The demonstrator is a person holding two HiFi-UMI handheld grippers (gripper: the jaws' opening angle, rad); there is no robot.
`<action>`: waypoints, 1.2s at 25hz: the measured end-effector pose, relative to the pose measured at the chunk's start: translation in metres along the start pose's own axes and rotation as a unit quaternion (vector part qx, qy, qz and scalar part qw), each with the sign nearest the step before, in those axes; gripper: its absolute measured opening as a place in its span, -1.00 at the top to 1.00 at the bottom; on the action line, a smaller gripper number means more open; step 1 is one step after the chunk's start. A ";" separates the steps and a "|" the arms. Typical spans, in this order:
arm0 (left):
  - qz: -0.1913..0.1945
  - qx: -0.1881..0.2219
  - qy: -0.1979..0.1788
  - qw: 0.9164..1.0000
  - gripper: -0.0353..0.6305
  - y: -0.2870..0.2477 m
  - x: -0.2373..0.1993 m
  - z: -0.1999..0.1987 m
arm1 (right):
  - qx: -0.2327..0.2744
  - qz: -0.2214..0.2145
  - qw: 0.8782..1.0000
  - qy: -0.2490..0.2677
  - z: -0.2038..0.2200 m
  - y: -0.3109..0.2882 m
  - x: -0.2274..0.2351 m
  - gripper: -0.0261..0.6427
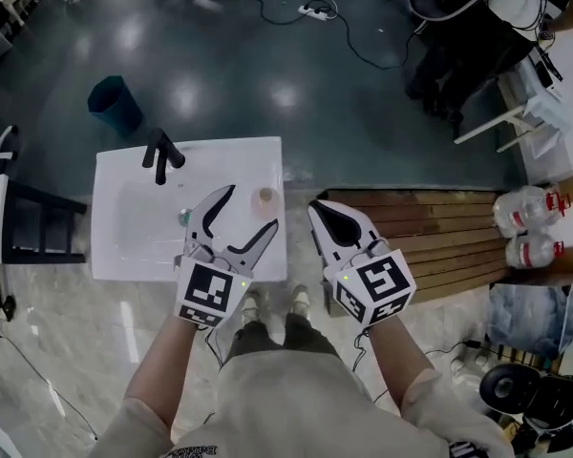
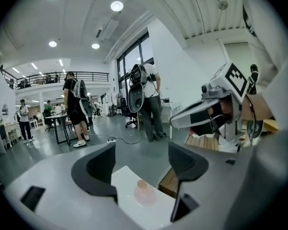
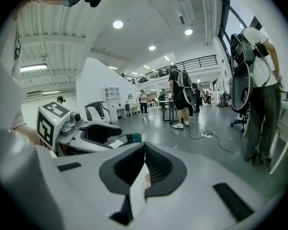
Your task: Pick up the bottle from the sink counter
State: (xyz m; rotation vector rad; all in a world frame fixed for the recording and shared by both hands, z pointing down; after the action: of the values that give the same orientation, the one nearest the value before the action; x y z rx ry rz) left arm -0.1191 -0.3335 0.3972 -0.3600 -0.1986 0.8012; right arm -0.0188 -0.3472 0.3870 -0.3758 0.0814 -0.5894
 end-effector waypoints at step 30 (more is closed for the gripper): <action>0.064 -0.144 0.074 0.985 -0.23 -0.176 -0.043 0.219 | -0.114 -0.025 0.993 0.021 0.114 -0.124 0.008 0.93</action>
State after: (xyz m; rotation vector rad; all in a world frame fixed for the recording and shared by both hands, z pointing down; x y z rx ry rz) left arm -0.0986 -0.4254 0.6652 -0.7078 -0.1536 0.8711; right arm -0.0570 -0.4095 0.5393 -0.5888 0.1817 -0.6396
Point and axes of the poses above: the fingertips, and each gripper's own axes: y backward along the fingers, x to its right, z out of its underside, the point moved 2 cm from there along y, backward along the fingers, and after that the axes turned 13 degrees about z, right-handed, at the moved point
